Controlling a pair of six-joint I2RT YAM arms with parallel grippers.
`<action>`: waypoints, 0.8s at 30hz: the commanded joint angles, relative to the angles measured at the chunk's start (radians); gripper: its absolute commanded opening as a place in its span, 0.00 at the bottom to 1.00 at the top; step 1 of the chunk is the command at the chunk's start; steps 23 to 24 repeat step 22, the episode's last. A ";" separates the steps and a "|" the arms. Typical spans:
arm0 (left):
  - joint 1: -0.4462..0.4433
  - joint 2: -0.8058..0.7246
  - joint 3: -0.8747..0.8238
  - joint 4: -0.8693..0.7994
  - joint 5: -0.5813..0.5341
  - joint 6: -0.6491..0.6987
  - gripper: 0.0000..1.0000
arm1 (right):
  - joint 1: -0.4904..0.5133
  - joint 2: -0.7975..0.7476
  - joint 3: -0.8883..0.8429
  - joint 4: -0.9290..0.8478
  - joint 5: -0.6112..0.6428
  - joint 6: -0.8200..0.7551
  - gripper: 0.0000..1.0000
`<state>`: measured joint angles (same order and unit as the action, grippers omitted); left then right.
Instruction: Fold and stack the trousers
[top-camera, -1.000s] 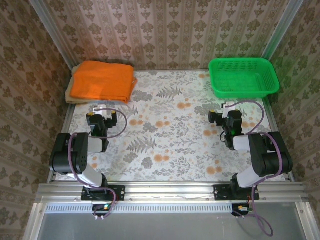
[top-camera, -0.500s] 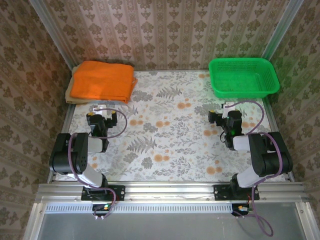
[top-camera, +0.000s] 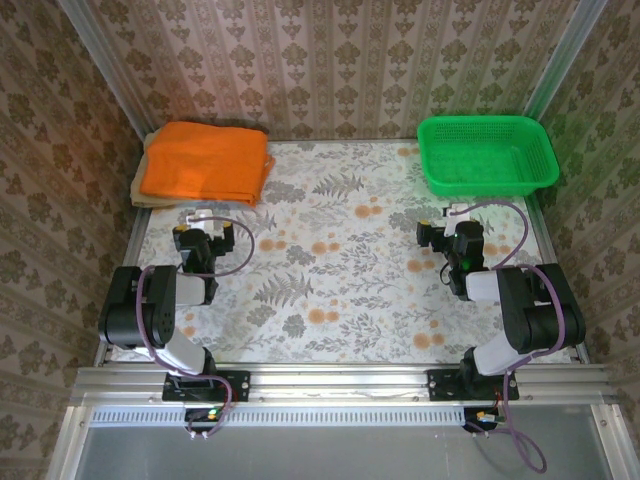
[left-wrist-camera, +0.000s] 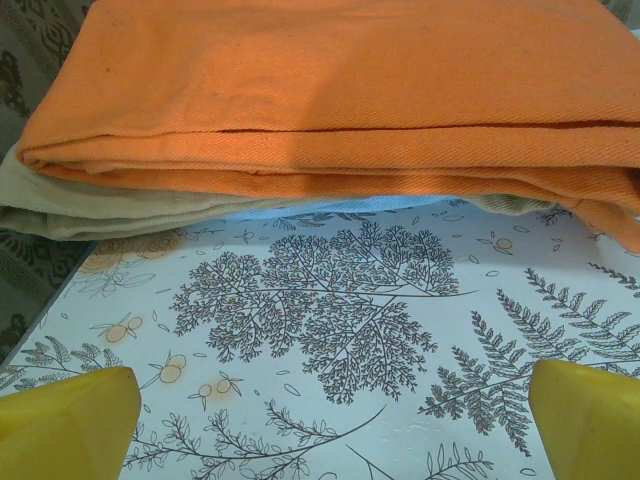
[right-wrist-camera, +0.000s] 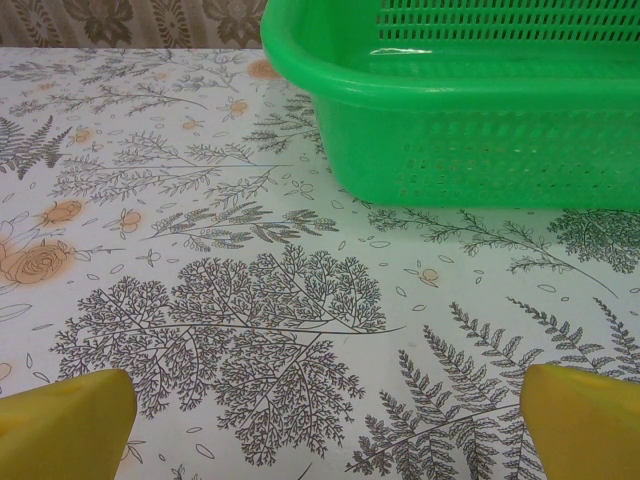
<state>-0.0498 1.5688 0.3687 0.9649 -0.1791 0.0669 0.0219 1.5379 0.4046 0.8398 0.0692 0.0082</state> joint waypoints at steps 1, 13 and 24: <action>0.003 -0.010 0.009 -0.010 0.012 -0.018 1.00 | 0.000 -0.007 0.005 0.013 -0.002 0.017 1.00; -0.001 -0.010 0.014 -0.018 0.061 0.007 1.00 | 0.000 -0.006 0.005 0.013 -0.002 0.016 1.00; 0.016 -0.012 0.018 -0.032 0.089 -0.009 1.00 | 0.000 -0.006 0.005 0.013 -0.002 0.017 1.00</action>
